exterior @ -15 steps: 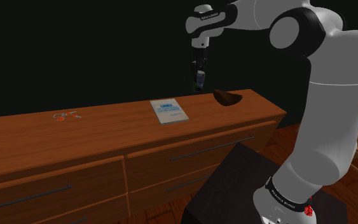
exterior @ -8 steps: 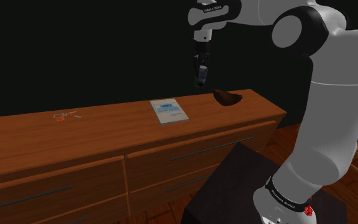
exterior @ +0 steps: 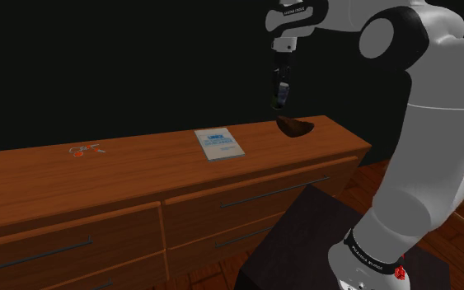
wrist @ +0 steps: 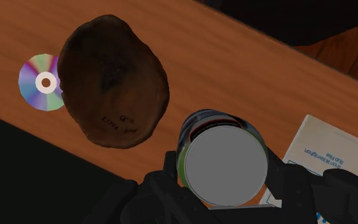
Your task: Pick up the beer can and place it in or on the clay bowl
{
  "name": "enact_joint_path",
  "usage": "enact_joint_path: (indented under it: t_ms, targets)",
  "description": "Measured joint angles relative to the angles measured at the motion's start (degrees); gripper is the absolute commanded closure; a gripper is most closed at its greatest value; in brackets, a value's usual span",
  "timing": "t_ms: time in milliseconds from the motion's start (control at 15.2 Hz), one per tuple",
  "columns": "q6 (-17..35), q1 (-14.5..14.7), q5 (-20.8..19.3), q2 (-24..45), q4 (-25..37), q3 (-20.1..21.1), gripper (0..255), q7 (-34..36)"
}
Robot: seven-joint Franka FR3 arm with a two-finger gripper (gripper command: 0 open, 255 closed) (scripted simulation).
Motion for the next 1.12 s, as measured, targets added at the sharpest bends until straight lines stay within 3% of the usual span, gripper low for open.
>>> enact_joint_path:
  t_ms: [726,1122]
  targets:
    - [-2.08,-9.12,0.77,2.79,5.65,-4.22,255,-13.04]
    - [2.21,-9.62,0.98,3.61,2.14,-4.33,255,-13.72]
